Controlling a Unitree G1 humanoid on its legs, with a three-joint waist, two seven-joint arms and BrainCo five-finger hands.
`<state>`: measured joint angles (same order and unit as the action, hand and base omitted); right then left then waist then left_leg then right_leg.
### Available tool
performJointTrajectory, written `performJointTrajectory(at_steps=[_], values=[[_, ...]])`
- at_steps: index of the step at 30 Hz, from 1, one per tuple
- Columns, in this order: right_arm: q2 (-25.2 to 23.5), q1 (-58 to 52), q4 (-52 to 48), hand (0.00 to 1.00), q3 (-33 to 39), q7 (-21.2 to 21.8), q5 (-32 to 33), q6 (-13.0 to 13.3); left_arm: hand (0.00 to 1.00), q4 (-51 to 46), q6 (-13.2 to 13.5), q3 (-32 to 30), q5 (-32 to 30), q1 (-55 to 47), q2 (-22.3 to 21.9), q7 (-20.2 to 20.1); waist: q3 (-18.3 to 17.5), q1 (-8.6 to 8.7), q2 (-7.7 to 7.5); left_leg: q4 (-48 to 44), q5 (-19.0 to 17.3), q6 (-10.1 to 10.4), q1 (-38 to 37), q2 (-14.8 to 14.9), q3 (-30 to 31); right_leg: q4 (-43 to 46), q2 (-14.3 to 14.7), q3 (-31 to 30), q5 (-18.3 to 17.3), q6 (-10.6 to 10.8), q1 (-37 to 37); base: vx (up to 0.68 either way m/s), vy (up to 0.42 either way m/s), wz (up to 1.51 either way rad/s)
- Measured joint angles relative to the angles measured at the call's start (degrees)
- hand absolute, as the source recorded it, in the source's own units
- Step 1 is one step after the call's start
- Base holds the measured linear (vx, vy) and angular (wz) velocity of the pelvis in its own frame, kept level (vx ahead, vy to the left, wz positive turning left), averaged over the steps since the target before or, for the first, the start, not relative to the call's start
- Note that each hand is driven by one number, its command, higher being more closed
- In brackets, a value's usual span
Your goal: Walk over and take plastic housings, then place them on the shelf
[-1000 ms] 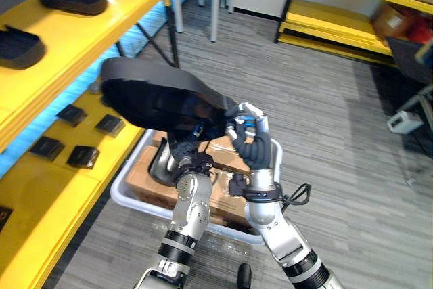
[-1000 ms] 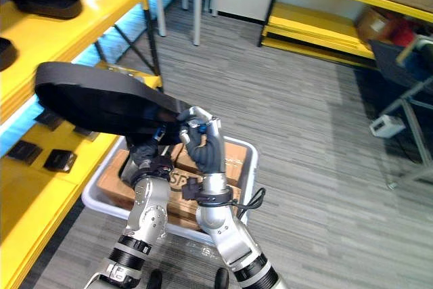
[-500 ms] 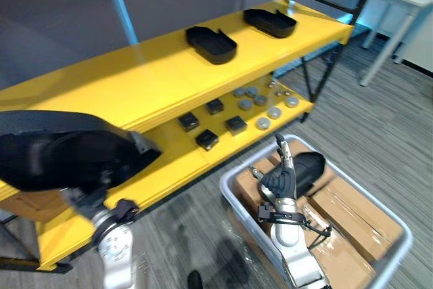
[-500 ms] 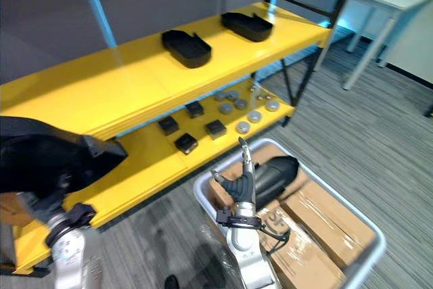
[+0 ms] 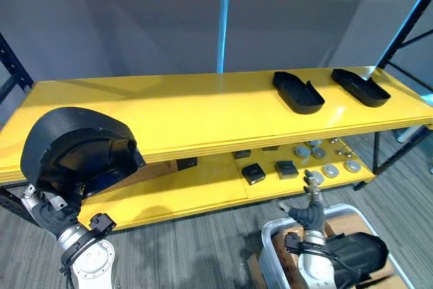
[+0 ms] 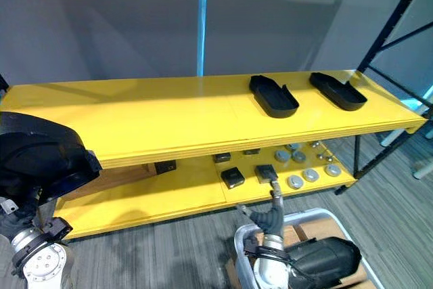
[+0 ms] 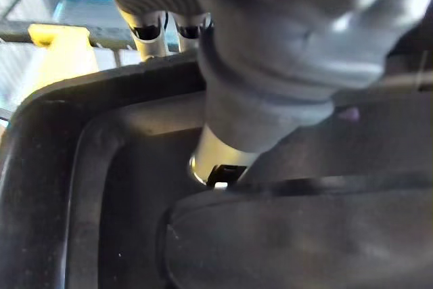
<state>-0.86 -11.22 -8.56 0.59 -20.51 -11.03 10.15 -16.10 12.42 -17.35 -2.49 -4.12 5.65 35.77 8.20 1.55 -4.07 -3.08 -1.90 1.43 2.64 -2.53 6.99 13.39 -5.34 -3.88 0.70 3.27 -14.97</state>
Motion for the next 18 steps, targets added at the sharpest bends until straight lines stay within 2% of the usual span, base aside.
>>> performJointTrajectory(at_steps=[1,2,5,7,9,11,12,14,16,17,18], values=[[1.1,-0.7,0.1,0.0,0.7,0.3,0.1,0.0,1.0,-0.7,0.1,1.7,0.1,-0.4,-0.9,-0.4,0.2,-0.31,1.72,-1.1,-1.5,1.1,0.4,1.6,-0.2,-1.1,1.2,0.4,-0.3,-0.4,0.3,0.15,-0.179,0.01],[1.2,-1.0,0.1,0.0,1.0,0.5,0.6,-0.1,1.0,-1.7,0.5,2.6,0.1,-0.2,-1.2,-1.2,0.3,-0.44,2.49,-2.3,-2.4,2.0,1.5,3.2,-0.7,-4.1,2.7,0.4,0.9,-1.1,0.9,0.12,-0.129,-0.25],[0.6,-2.3,-1.1,0.0,1.1,0.8,1.9,-0.1,1.0,-1.8,0.7,4.7,2.1,2.3,-1.6,-2.7,0.6,0.34,3.01,-4.6,-4.4,2.7,2.6,5.7,-0.7,-7.4,5.3,0.9,2.8,-2.6,2.6,0.14,-0.098,-0.15],[0.6,-4.6,-4.3,0.0,1.0,1.9,4.0,-0.1,1.0,-1.5,0.8,7.4,6.1,2.6,-2.5,-5.4,1.4,0.81,4.04,-11.1,-8.2,2.9,2.3,7.6,-1.3,-7.4,7.3,1.0,1.9,-3.7,5.9,0.23,-0.06,-0.13],[0.7,-5.7,-6.7,0.0,0.9,2.8,5.0,0.0,1.0,-0.7,1.3,9.1,9.5,2.9,-2.7,-7.5,1.7,0.94,4.52,-17.1,-10.0,3.6,3.2,8.6,-3.3,-7.6,8.0,0.9,1.1,-4.0,8.1,0.19,0.016,-0.05],[1.3,-6.3,-8.0,0.0,0.9,3.6,6.7,0.1,1.0,2.2,1.9,10.0,13.3,4.7,-2.7,-9.6,1.7,0.98,4.56,-21.6,-10.2,3.7,4.9,8.9,-6.2,-8.2,7.4,1.0,0.9,-4.3,9.3,0.13,0.035,0.06],[1.5,-6.3,-8.2,0.0,0.9,4.4,8.0,0.1,1.0,4.7,2.2,10.1,16.9,6.4,-2.2,-11.3,1.7,1.02,4.58,-22.8,-11.1,3.0,6.0,9.8,-8.8,-8.2,6.7,1.2,0.8,-4.4,9.3,0.06,0.037,0.12],[2.3,-5.9,-8.2,0.0,1.0,5.0,8.8,0.1,1.0,9.7,2.4,11.1,21.9,9.7,-0.2,-12.9,1.7,1.41,4.55,-21.1,-11.1,3.0,7.2,11.5,-10.8,-8.2,5.5,1.4,0.5,-4.4,9.1,0.03,0.051,0.18],[3.4,-5.3,-7.6,0.0,0.9,5.0,9.1,0.1,1.0,15.2,2.3,12.4,29.4,13.0,3.4,-14.7,1.7,2.8,4.82,-14.5,-10.4,2.6,7.6,12.1,-9.8,-7.5,3.8,1.4,-0.3,-3.3,8.3,0.0,0.137,0.13],[3.9,-5.1,-7.4,0.0,1.0,4.9,9.1,0.1,1.0,17.0,2.3,12.6,32.3,14.3,4.9,-15.2,1.8,3.29,5.71,-10.8,-8.6,3.7,7.0,12.6,-9.1,-6.8,3.8,1.0,-0.8,-2.3,7.7,0.02,0.283,-0.25],[4.4,-5.1,-6.2,0.0,0.9,4.8,9.1,0.0,1.0,19.1,2.2,13.0,36.7,15.4,7.0,-15.9,1.8,3.19,5.96,-9.1,-3.9,6.2,5.8,12.1,-9.6,-6.5,3.7,-0.5,-0.9,-1.2,7.3,0.04,0.327,-0.43]])
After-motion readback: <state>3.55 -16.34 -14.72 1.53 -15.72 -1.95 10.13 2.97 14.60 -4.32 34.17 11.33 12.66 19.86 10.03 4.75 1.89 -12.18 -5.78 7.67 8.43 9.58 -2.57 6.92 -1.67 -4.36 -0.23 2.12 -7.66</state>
